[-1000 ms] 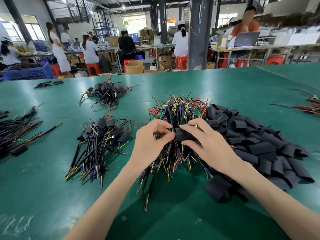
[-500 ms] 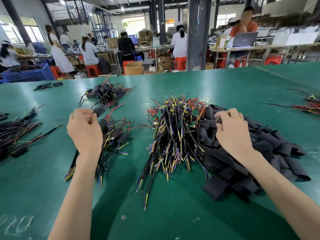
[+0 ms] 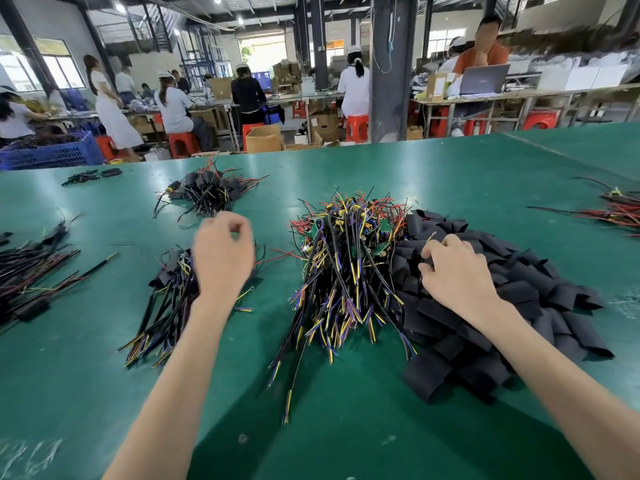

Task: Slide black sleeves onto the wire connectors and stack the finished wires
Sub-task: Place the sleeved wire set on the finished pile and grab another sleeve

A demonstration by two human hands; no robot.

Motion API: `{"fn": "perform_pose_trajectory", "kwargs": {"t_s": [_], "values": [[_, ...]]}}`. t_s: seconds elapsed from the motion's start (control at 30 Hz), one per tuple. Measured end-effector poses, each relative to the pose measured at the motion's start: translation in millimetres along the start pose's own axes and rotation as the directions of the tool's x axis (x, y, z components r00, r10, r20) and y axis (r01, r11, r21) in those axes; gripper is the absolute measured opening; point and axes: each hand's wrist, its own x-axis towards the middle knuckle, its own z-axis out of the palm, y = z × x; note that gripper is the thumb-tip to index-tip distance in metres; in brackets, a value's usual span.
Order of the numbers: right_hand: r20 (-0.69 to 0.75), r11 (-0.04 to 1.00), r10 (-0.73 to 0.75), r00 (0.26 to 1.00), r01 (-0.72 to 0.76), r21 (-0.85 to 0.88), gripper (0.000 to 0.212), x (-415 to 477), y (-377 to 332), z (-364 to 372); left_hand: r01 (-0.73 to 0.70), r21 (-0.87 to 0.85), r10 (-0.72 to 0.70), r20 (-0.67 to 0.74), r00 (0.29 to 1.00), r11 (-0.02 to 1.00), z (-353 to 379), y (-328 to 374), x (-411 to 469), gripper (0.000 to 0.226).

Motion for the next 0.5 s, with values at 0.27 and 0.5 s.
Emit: {"fn": "perform_pose_trajectory", "kwargs": {"t_s": [0.27, 0.5], "values": [[-0.011, 0.998, -0.012, 1.0, 0.012, -0.061, 0.028, -2, 1, 1, 0.354, -0.168, -0.22, 0.527, 0.821, 0.92, 78, 61, 22, 0.039], [-0.028, 0.998, -0.008, 1.0, 0.007, -0.06, 0.028, -1, 0, 1, 0.379, -0.221, -0.225, 0.507, 0.832, 0.899, 80, 66, 35, 0.032]]}}
